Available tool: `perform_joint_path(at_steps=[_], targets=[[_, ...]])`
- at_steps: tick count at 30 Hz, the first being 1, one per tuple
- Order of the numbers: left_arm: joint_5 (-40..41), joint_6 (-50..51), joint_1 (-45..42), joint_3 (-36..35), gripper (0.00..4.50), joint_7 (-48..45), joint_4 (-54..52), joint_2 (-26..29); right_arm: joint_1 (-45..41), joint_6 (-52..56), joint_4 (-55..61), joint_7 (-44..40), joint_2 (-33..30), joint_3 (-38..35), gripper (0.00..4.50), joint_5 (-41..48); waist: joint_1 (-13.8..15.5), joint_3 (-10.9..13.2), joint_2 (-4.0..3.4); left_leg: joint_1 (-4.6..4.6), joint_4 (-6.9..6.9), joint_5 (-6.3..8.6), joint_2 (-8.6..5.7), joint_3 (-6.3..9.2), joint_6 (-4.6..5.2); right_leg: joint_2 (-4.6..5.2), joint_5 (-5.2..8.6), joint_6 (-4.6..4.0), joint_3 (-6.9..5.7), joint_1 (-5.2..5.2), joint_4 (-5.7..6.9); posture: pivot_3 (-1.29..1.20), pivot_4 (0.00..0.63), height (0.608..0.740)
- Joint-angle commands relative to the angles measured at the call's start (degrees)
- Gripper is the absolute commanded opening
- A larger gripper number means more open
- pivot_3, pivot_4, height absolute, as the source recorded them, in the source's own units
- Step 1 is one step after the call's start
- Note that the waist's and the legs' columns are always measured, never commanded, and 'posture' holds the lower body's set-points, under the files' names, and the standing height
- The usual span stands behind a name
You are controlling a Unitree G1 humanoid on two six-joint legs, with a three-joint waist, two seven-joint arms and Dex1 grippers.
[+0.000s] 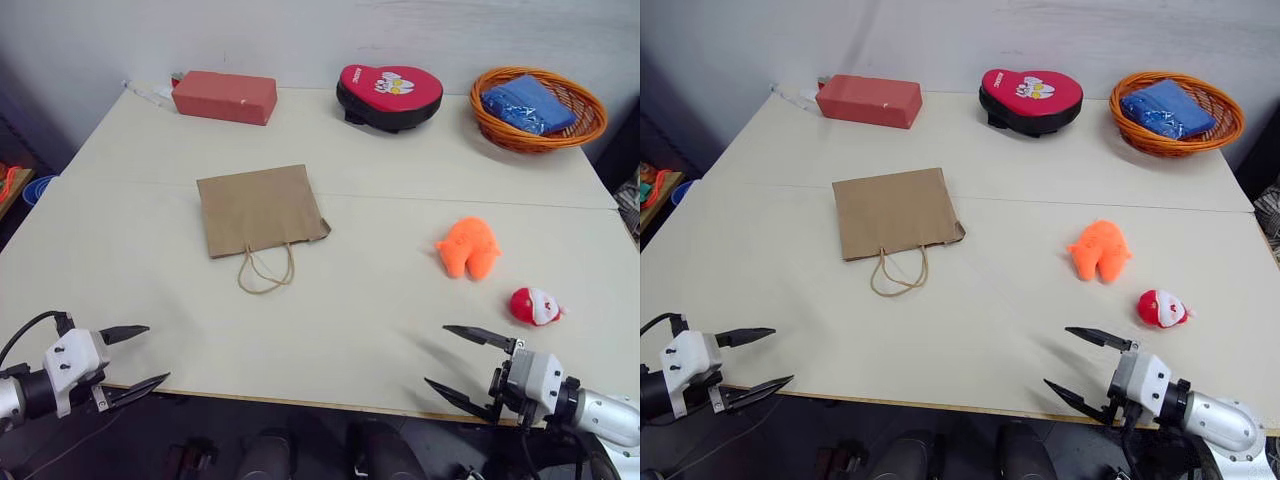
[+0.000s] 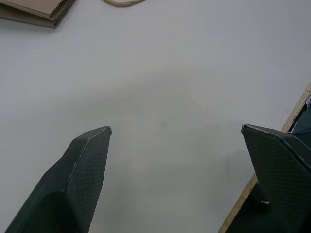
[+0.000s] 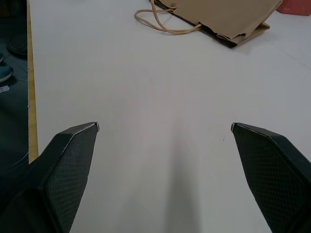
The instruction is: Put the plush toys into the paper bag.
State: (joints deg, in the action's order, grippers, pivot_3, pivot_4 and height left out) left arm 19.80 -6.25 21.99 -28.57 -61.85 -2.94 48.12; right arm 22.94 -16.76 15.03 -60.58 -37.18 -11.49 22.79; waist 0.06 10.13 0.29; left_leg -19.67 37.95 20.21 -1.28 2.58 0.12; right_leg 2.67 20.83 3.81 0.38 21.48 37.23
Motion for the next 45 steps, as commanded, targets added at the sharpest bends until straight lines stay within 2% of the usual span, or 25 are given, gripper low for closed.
perform_joint_path(at_steps=[1, 5, 9, 13, 17, 21, 23, 26, 28, 32, 36, 39, 43, 45], targets=[[0.51, -0.33, -0.78, -0.92, 4.5, -0.74, 0.87, 0.94, 0.55, 0.58, 1.98, 0.5, 0.44, 0.3, 4.47, 1.24, -0.14, 0.0, 0.0, 0.01, 0.0, 0.0, 0.0, 0.0, 0.0, 0.0, 0.0, 0.0, 0.0, 0.0, 0.02, 0.0, 0.15, 0.74], [5.5, 6.45, -5.25, -0.22, 4.5, -1.6, -1.42, 1.97, 2.77, 1.79, 5.56, 2.05, 1.48, 0.32, 4.47, 2.53, -0.22, 0.01, -0.01, 0.03, 0.0, 0.0, 0.01, 0.0, 0.0, -0.01, 0.01, -0.01, 0.0, 0.0, 0.09, 0.0, 0.15, 0.74], [8.77, 17.76, -11.29, 3.43, 4.5, -3.28, -5.73, 7.23, 4.61, 5.06, 13.67, 5.23, 4.49, 0.36, 4.47, 9.82, -0.19, 0.01, 0.0, 0.03, 0.0, -0.01, 0.01, 0.01, -0.02, -0.01, 0.01, -0.01, 0.0, 0.01, 0.11, 0.0, 0.15, 0.74], [7.91, 22.0, -26.36, 11.61, 4.5, -2.49, -7.34, 9.35, 1.64, 9.77, 20.52, 8.9, 6.15, 2.63, 4.47, 15.37, 0.0, 0.0, 0.01, 0.01, 0.02, -0.03, 0.0, 0.07, -0.05, -0.01, 0.0, -0.01, -0.03, -0.01, 0.13, 0.0, 0.15, 0.74], [1.81, 20.83, -39.7, 22.99, 4.5, -5.45, -3.67, 8.16, -4.21, 11.56, 23.03, 12.85, 8.04, 5.05, 4.47, 13.48, -0.57, 0.01, 0.01, 0.02, 0.02, -0.17, -0.02, 0.01, -0.33, -0.06, 0.0, 0.0, 0.03, 0.06, 0.17, 0.0, 0.15, 0.74], [-9.95, 10.48, -51.8, 34.54, 4.5, -7.16, 7.99, 3.82, -6.25, 12.77, 23.06, 13.75, 7.99, 6.62, 4.47, 11.32, -0.25, 0.01, -0.01, -0.05, -0.01, -0.25, 0.0, 0.03, -0.48, -0.18, 0.01, 0.01, 0.01, 0.19, 0.2, 0.0, 0.15, 0.74], [-12.83, 6.48, -55.79, 37.47, 4.5, -8.59, 12.97, 2.05, -6.62, 13.12, 23.12, 14.47, 8.03, 6.66, 4.47, 10.73, -0.28, 0.0, 0.01, -0.22, 0.02, -0.26, 0.0, 0.01, -0.49, -0.2, 0.01, 0.01, 0.02, 0.38, 0.24, 0.0, 0.15, 0.74], [-13.11, 4.73, -59.49, 38.8, 4.5, -10.37, 17.59, -0.47, -6.89, 13.68, 23.23, 15.57, 8.23, 6.56, 4.47, 10.0, -0.21, 0.0, 0.07, -0.96, 0.4, -0.29, -0.01, -0.02, -0.51, -0.2, -0.01, 0.03, 0.03, 1.1, 0.68, 0.0, 0.15, 0.74], [-13.93, 3.76, -61.2, 39.33, 4.5, -10.76, 20.18, -1.86, -6.99, 13.99, 23.23, 16.04, 8.2, 6.56, 4.47, 9.78, -0.17, -0.01, 0.07, -0.98, 0.46, -0.3, -0.01, 0.0, -0.51, -0.19, -0.01, 0.03, 0.02, 1.11, 0.65, 0.0, 0.15, 0.74], [-15.69, -0.06, -64.54, 40.18, 3.62, -10.37, 26.9, -5.24, -6.63, 15.08, 23.69, 16.68, 7.96, 6.79, 4.5, 9.96, -0.11, -0.01, 0.08, -0.98, 0.63, -0.3, -0.01, 0.02, -0.51, -0.18, -0.01, 0.04, 0.0, 1.07, 0.65, 0.0, 0.15, 0.74], [-17.67, -5.25, -66.58, 40.3, 2.39, -10.02, 33.0, -6.81, -5.95, 15.54, 24.17, 16.96, 7.6, 6.67, 4.5, 9.16, -0.24, 0.0, 0.09, -0.98, 0.7, -0.3, -0.02, 0.01, -0.51, -0.19, -0.01, 0.04, 0.01, 1.06, 0.72, 0.0, 0.15, 0.74], [-16.26, -6.06, -68.61, 39.19, 1.45, -10.13, 35.41, -9.27, -5.03, 15.92, 24.38, 17.7, 7.49, 6.16, 4.5, 8.18, -0.09, -0.01, 0.1, -0.99, 0.75, -0.3, -0.01, 0.02, -0.51, -0.19, -0.01, 0.04, 0.0, 1.07, 0.73, 0.0, 0.15, 0.74], [-12.37, -3.76, -69.97, 38.44, 0.15, -14.04, 33.2, -12.32, -3.36, 17.9, 24.92, 18.51, 6.38, 5.46, 4.5, 7.77, 0.09, -0.01, 0.11, -1.27, 1.04, -0.28, -0.02, 0.13, -0.47, -0.18, -0.03, 0.08, -0.09, 1.13, 0.73, 0.0, 0.15, 0.74], [-7.65, 0.75, -70.28, 37.69, 0.04, -16.72, 28.55, -14.41, -3.14, 18.62, 25.36, 18.28, 5.78, 4.96, 4.5, 8.81, 0.04, -0.01, 0.11, -1.43, 1.13, -0.28, -0.02, 0.15, -0.47, -0.18, -0.07, 0.14, -0.09, 1.23, 0.75, 0.0, 0.15, 0.74]])
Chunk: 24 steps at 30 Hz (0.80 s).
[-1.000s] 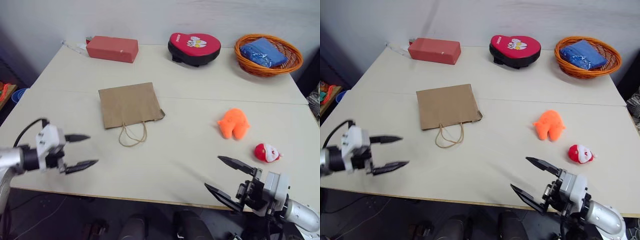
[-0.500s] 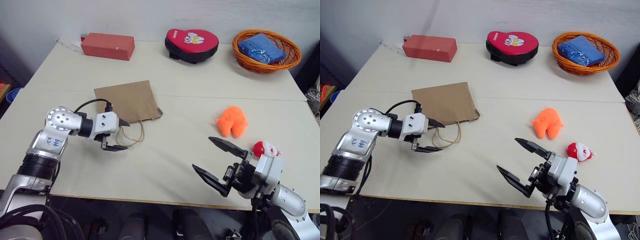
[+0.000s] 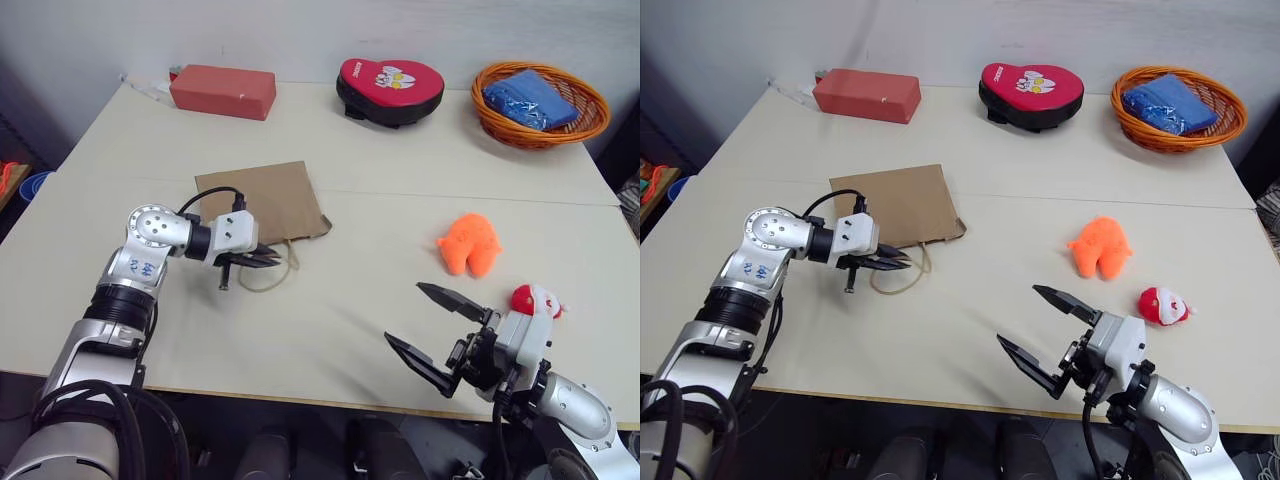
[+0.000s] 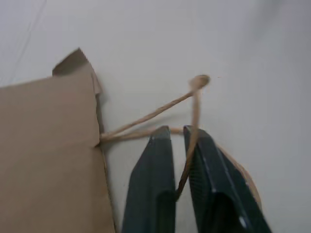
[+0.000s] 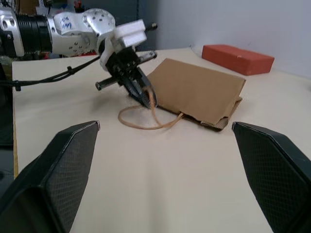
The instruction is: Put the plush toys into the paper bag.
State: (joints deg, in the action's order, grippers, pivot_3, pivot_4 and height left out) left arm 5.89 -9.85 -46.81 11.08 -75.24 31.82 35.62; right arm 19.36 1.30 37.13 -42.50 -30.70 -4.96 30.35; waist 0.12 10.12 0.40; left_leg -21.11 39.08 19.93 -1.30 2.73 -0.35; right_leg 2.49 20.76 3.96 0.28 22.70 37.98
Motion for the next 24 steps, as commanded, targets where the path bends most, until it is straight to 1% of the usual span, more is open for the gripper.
perform_joint_path(at_steps=[1, 2, 5, 8, 10, 14, 16, 18, 22, 24], targets=[[8.37, 7.19, -1.81, -2.27, 0.04, -3.9, -8.71, -2.99, 0.29, 1.07, 3.61, 0.24, -0.85, -1.95, 4.5, 2.24, -0.02, 0.0, 0.01, -0.01, 0.01, 0.0, -0.01, -0.01, 0.0, 0.01, 0.0, 0.01, 0.01, 0.0, 0.0, 0.0, 0.15, 0.74], [10.16, 9.91, -2.17, -2.58, 0.04, -4.02, -11.01, -4.02, -0.09, 1.91, 4.03, 0.41, -1.07, -2.26, 4.5, 3.43, -0.01, 0.01, 0.01, -0.04, 0.03, 0.0, -0.01, 0.02, 0.0, 0.01, -0.01, 0.01, 0.0, 0.0, 0.0, 0.0, 0.15, 0.74], [14.04, 17.52, -3.59, -3.25, 0.0, -2.56, -17.0, -6.84, -2.45, 6.76, 5.75, 2.47, -2.14, -1.99, 3.86, 5.79, -0.03, 0.01, 0.01, -0.03, 0.08, 0.0, 0.0, 0.04, 0.0, 0.01, -0.01, 0.02, 0.0, -0.01, 0.0, 0.0, 0.15, 0.74], [16.57, 23.74, -4.16, -2.97, 0.0, -2.15, -21.88, -7.91, -5.96, 10.91, 6.43, 4.52, -2.8, 0.11, 2.84, 5.28, -0.42, 0.0, 0.01, 0.02, 0.09, 0.0, -0.01, 0.01, 0.0, -0.01, -0.01, 0.03, 0.04, -0.02, 0.04, 0.0, 0.15, 0.74], [18.32, 27.11, -4.0, -3.0, 0.0, -1.6, -24.9, -8.39, -9.96, 13.24, 5.39, 5.86, -2.58, 2.82, 2.14, 3.12, -0.59, -0.01, -0.02, 0.06, 0.07, -0.01, 0.01, 0.02, -0.01, -0.07, -0.01, 0.02, 0.08, -0.01, 0.09, 0.0, 0.15, 0.74], [21.24, 32.34, -2.26, -3.89, 0.0, -0.06, -29.44, -8.34, -18.59, 16.11, -1.01, 8.67, -0.63, 8.25, 0.66, -3.29, -0.44, -0.02, -0.02, 0.05, 0.1, -0.03, -0.02, 0.03, -0.04, -0.05, -0.01, 0.02, 0.1, 0.04, 0.15, 0.0, 0.15, 0.74], [23.17, 35.04, -1.22, -5.04, 0.0, 1.28, -31.46, -8.21, -22.33, 15.77, -5.42, 9.53, 1.16, 10.9, 0.01, -6.61, -0.31, -0.02, -0.02, 0.04, 0.1, -0.03, -0.01, 0.05, -0.04, -0.06, -0.01, 0.02, 0.1, 0.04, 0.13, 0.0, 0.15, 0.74], [24.75, 37.2, -0.32, -6.16, 0.0, 2.83, -33.28, -8.23, -25.49, 15.26, -9.74, 9.76, 2.68, 13.44, 0.01, -9.95, -0.3, -0.01, -0.02, 0.0, 0.1, -0.03, -0.02, 0.04, -0.04, -0.05, -0.01, 0.02, 0.1, 0.08, 0.12, 0.0, 0.15, 0.74], [26.31, 39.93, 1.1, -7.45, 0.0, 5.26, -36.33, -7.85, -27.85, 16.01, -14.42, 10.41, 6.06, 15.72, 0.01, -12.03, -0.18, -0.01, -0.02, -0.04, 0.1, -0.04, -0.02, 0.08, -0.04, -0.04, -0.02, 0.02, 0.06, 0.1, 0.1, 0.0, 0.15, 0.74], [27.65, 41.4, 1.46, -8.44, 0.0, 6.37, -37.33, -8.1, -29.49, 14.75, -16.79, 10.33, 7.22, 17.41, 0.01, -14.5, -0.26, -0.01, -0.02, -0.06, 0.09, -0.03, -0.02, 0.06, -0.04, -0.04, -0.02, 0.02, 0.08, 0.1, 0.1, 0.0, 0.15, 0.74]])
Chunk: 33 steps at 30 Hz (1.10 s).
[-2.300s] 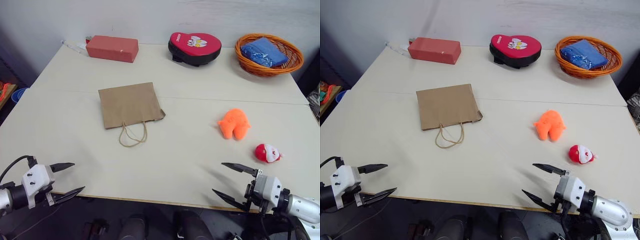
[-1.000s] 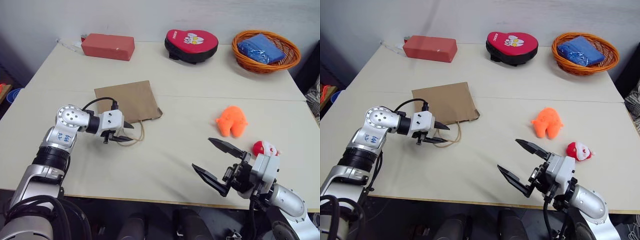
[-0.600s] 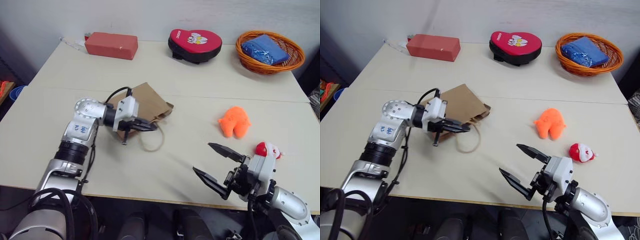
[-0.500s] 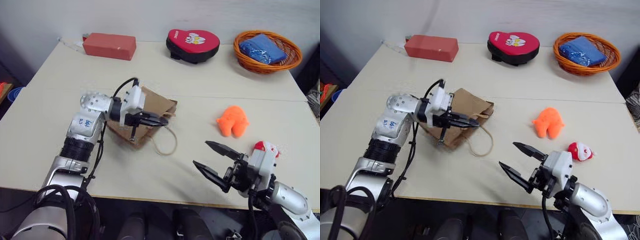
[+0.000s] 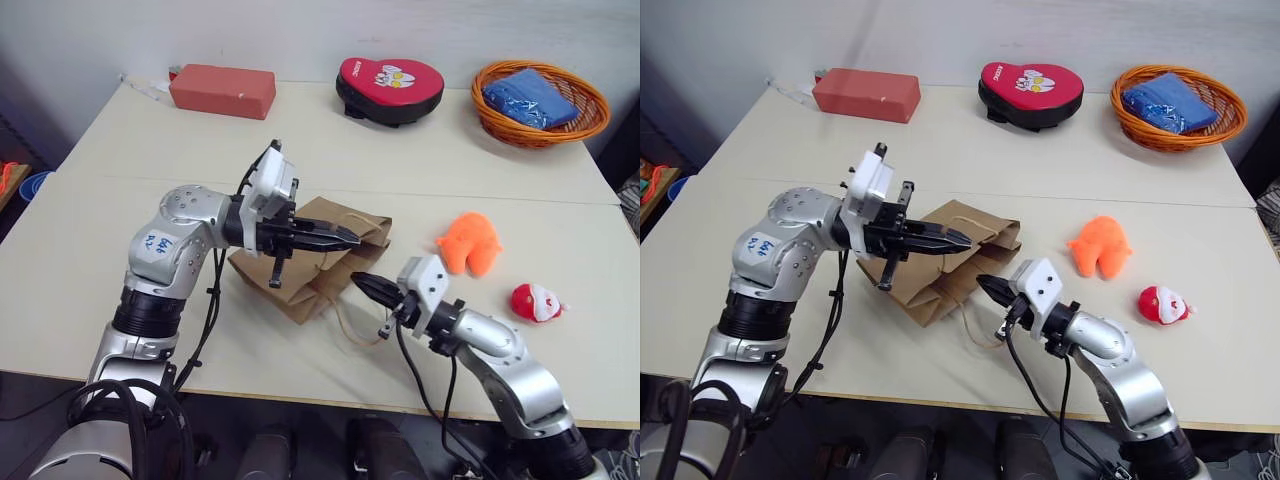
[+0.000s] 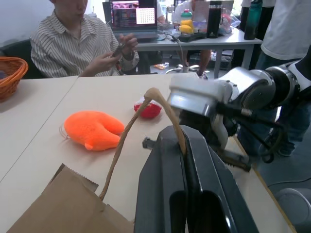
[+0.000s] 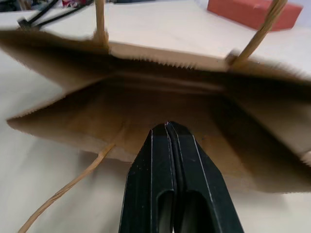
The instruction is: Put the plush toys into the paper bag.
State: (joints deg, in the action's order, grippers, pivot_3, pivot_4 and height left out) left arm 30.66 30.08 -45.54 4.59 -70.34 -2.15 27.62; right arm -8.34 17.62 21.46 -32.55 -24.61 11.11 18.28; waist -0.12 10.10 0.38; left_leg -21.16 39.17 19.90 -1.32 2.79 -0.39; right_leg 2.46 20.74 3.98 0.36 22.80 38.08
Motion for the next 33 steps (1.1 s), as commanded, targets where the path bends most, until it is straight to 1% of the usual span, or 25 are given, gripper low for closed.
perform_joint_path(at_steps=[1, 4, 7, 10, 14, 19, 25, 29, 33], targets=[[3.41, 2.02, 0.32, -2.24, 0.0, 1.97, -3.73, -0.25, -3.09, -2.24, -3.04, 0.07, 2.06, 2.42, 0.01, -3.52, -0.06, 0.0, 0.0, -0.01, 0.0, 0.0, -0.01, -0.01, 0.0, 0.0, 0.0, 0.0, 0.0, 0.0, 0.0, 0.0, 0.15, 0.74], [3.75, 2.62, 0.84, -1.96, 0.0, 2.7, -4.69, -0.34, -7.24, -5.63, -9.52, 0.68, 5.54, 4.5, 0.01, -7.13, -0.36, 0.0, 0.0, 0.04, 0.01, -0.01, -0.01, -0.02, -0.01, 0.0, 0.0, 0.0, 0.01, 0.0, 0.03, 0.0, 0.15, 0.74], [3.69, 2.73, 1.11, -1.39, 0.0, 3.04, -5.1, -0.37, -10.83, -5.93, -14.68, 1.35, 8.55, 5.29, 0.01, -9.21, -0.54, 0.0, 0.0, 0.04, -0.01, -0.04, 0.0, -0.01, -0.07, -0.02, 0.0, 0.0, 0.01, 0.07, 0.12, 0.0, 0.15, 0.74], [3.72, 2.67, 0.82, -1.5, 0.0, 3.32, -4.8, -0.52, -12.44, -5.32, -18.14, 0.67, 9.65, 6.08, 0.01, -10.63, -0.69, 0.0, 0.0, 0.01, 0.0, -0.04, -0.01, -0.02, -0.07, -0.01, 0.0, 0.0, 0.01, 0.08, 0.31, 0.0, 0.15, 0.74], [5.58, 3.44, -0.36, -3.89, 0.0, 5.37, -4.25, -1.54, -13.11, -6.86, -22.12, 0.5, 10.42, 6.06, 0.01, -12.11, -0.72, 0.0, 0.0, 0.0, 0.01, -0.04, -0.02, -0.01, -0.07, 0.01, 0.0, 0.0, 0.0, 0.08, 0.33, 0.0, 0.15, 0.74], [8.5, 5.32, -2.24, -7.51, 0.0, 7.15, -3.29, -0.98, -12.01, -7.71, -23.21, -0.96, 9.97, 5.63, 0.01, -12.49, -1.43, 0.0, 0.0, 0.0, 0.01, -0.05, -0.01, 0.0, -0.08, 0.0, 0.0, 0.0, -0.01, 0.09, 0.37, 0.0, 0.15, 0.74], [13.24, 7.03, -5.06, -14.59, 0.0, 12.08, -0.13, -1.84, -10.92, -7.92, -23.94, -0.97, 9.79, 4.93, 0.01, -12.91, -1.55, 0.0, 0.0, 0.02, 0.01, -0.07, -0.01, -0.01, -0.12, 0.0, 0.0, 0.0, -0.01, 0.12, 0.44, 0.0, 0.15, 0.74], [11.72, 6.58, -1.31, -13.07, 0.0, 10.15, -1.48, 0.69, -9.2, -8.39, -21.68, -1.55, 9.03, 3.57, 0.01, -11.92, -1.53, 0.0, 0.0, 0.04, 0.0, -0.08, -0.01, 0.0, -0.14, 0.0, 0.0, 0.0, -0.01, 0.12, 0.45, 0.0, 0.15, 0.74], [10.45, 5.33, 0.65, -10.71, 0.0, 9.76, -1.91, 0.57, -8.62, -10.04, -18.93, -4.86, 9.31, 1.97, 0.01, -8.35, -1.32, 0.0, 0.0, 0.0, 0.01, -0.08, -0.02, 0.01, -0.14, 0.02, 0.0, 0.0, -0.02, 0.12, 0.43, 0.0, 0.15, 0.74]])
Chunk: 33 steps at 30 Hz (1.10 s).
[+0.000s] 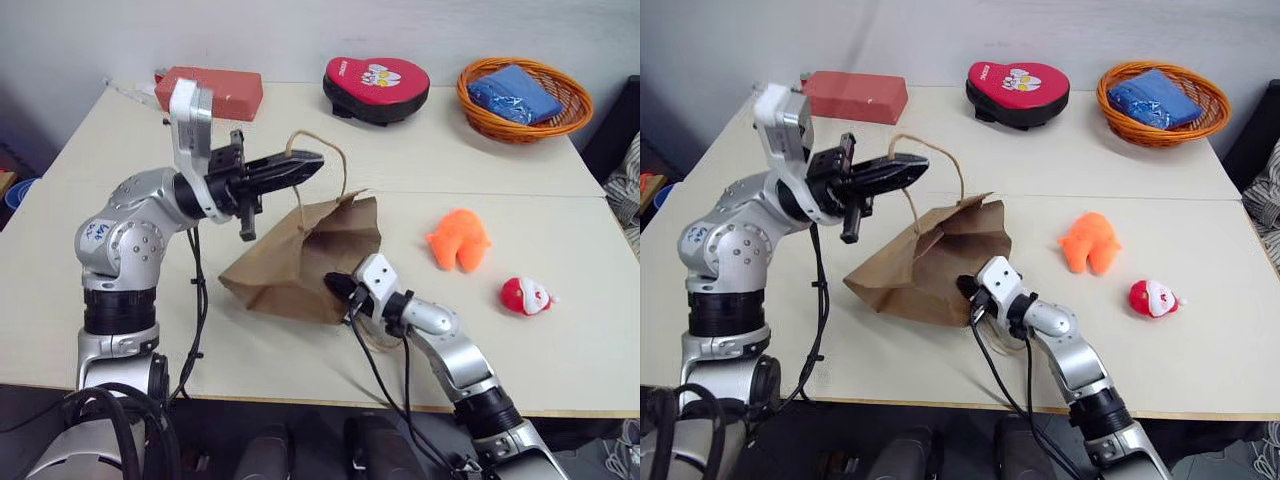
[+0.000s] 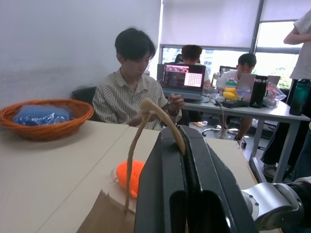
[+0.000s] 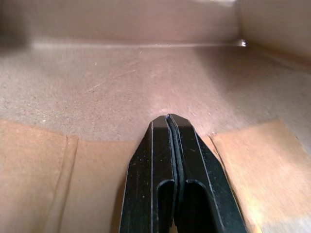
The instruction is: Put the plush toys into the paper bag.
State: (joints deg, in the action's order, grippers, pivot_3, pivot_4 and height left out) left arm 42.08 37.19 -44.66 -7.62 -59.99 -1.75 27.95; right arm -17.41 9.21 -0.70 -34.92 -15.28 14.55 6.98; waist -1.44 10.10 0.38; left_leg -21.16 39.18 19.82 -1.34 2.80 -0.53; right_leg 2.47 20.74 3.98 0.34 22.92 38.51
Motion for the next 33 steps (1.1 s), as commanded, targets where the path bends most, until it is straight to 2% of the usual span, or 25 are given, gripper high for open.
perform_joint_path(at_steps=[1, 4, 7, 13, 16, 19, 22, 26, 29, 33], targets=[[-1.5, -2.33, 0.0, 2.02, 0.0, -0.76, -2.21, 0.2, 0.5, -1.92, 3.77, -3.15, 0.09, -1.81, 0.01, 3.74, 0.0, 0.0, 0.0, -0.01, 0.0, 0.0, -0.01, 0.0, 0.0, 0.0, 0.0, 0.0, 0.0, 0.0, 0.0, 0.0, 0.15, 0.74], [-3.52, -4.62, 0.36, 3.62, 0.0, -1.27, -1.44, -0.02, 0.88, -0.01, 7.23, -4.26, -0.09, -4.17, 0.01, 7.59, -0.11, 0.0, 0.0, -0.01, 0.0, 0.0, -0.02, -0.02, 0.0, 0.01, 0.0, 0.0, 0.01, 0.0, 0.0, 0.0, 0.15, 0.74], [-4.54, -5.84, 0.52, 4.88, 0.0, -2.16, -1.13, 0.09, 2.39, 1.62, 12.27, -7.34, -3.04, -6.58, 0.55, 11.15, -0.15, 0.0, 0.0, 0.0, -0.01, 0.0, -0.01, -0.01, -0.01, 0.0, 0.0, 0.0, 0.0, 0.01, 0.0, 0.0, 0.15, 0.74], [-4.71, -7.0, 0.27, 5.69, 0.0, -3.0, -0.5, -0.26, 15.71, 3.94, 24.85, -15.63, -13.45, -22.73, 2.49, 27.8, 1.04, 0.0, 0.0, -0.06, -0.05, 0.01, -0.01, 0.01, 0.01, 0.01, 0.0, 0.01, 0.0, -0.07, -0.2, 0.0, 0.15, 0.74], [-4.74, -7.34, 0.35, 6.16, 0.0, -3.79, -0.56, -0.37, 23.92, 2.59, 25.05, -17.29, -16.75, -31.48, 3.47, 30.12, 1.44, 0.0, 0.01, -0.02, -0.07, 0.02, -0.01, 0.02, 0.04, 0.0, 0.0, 0.01, -0.02, -0.16, -0.48, 0.0, 0.15, 0.74], [-5.14, -7.78, 0.39, 6.79, 0.0, -4.51, -0.51, -0.44, 31.66, -2.42, 19.84, -17.21, -16.5, -41.23, 4.45, 29.0, 1.55, 0.0, 0.01, 0.03, -0.06, 0.03, -0.01, 0.0, 0.06, 0.0, -0.01, 0.02, 0.0, -0.22, -0.47, 0.0, 0.15, 0.74], [-5.45, -8.09, 0.42, 7.11, 0.0, -4.87, -0.31, -0.51, 35.94, -6.9, 15.18, -18.1, -16.01, -45.61, 4.49, 27.15, 1.53, 0.0, 0.01, 0.07, -0.06, 0.05, -0.01, -0.03, 0.09, -0.01, -0.01, 0.02, 0.02, -0.24, -0.47, 0.0, 0.15, 0.74], [-5.85, -8.25, 0.21, 7.73, 0.0, -5.13, -0.11, -0.66, 38.16, -9.06, 8.1, -14.35, -14.11, -50.89, 4.49, 27.09, 1.29, 0.0, -0.01, 0.13, -0.08, 0.05, 0.0, -0.08, 0.1, -0.03, -0.01, 0.02, 0.07, -0.25, -0.42, 0.0, 0.15, 0.74], [-6.04, -8.09, 0.14, 7.93, 0.0, -5.05, -0.32, -0.63, 33.51, -4.21, 7.77, -9.49, -16.48, -49.11, 4.49, 26.07, 0.81, -0.01, -0.02, 0.21, -0.09, 0.05, 0.01, -0.18, 0.1, -0.04, -0.01, 0.02, 0.17, -0.25, -0.34, 0.0, 0.15, 0.74], [-6.31, -7.82, 0.2, 8.09, 0.0, -4.58, -1.05, -0.64, 22.32, 7.67, 4.2, -2.98, -22.97, -44.37, 4.49, 23.42, -0.02, -0.01, -0.07, 0.38, -0.05, 0.02, -0.02, -0.28, 0.12, -0.01, -0.02, 0.03, 0.28, -0.31, -0.18, 0.0, 0.15, 0.74]])
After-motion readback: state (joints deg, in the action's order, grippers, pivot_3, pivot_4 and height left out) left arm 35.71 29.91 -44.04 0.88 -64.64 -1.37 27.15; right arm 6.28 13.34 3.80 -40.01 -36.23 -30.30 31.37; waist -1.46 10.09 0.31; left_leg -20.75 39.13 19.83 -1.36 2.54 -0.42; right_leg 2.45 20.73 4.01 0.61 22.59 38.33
